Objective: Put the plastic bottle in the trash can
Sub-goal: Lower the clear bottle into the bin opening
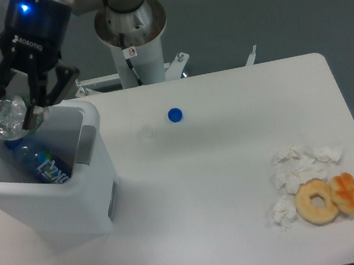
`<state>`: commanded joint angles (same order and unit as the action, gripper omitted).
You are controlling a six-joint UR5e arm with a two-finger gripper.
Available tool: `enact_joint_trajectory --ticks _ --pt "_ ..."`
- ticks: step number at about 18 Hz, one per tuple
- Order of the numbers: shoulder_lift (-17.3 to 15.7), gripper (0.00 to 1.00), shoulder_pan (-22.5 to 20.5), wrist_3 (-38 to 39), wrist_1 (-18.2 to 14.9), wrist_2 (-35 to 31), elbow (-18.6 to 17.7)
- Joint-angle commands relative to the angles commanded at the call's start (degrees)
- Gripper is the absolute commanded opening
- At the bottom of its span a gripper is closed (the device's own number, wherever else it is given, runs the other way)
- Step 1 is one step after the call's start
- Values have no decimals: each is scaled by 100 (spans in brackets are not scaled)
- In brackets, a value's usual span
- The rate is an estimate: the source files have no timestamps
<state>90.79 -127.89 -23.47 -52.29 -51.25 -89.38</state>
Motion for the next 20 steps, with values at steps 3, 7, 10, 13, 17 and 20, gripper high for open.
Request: enact_joint_trajectory --ticks 3,7,10,13,17,20 --pt "105 55 53 53 0 36 -53" --pt "237 55 106 9 9 36 -53" --pt "282 55 132 0 9 36 -132" --pt "317 58 141 9 9 44 -255" --pt "282 58 150 0 0 36 -413" --pt "273 58 159 0 9 36 -475"
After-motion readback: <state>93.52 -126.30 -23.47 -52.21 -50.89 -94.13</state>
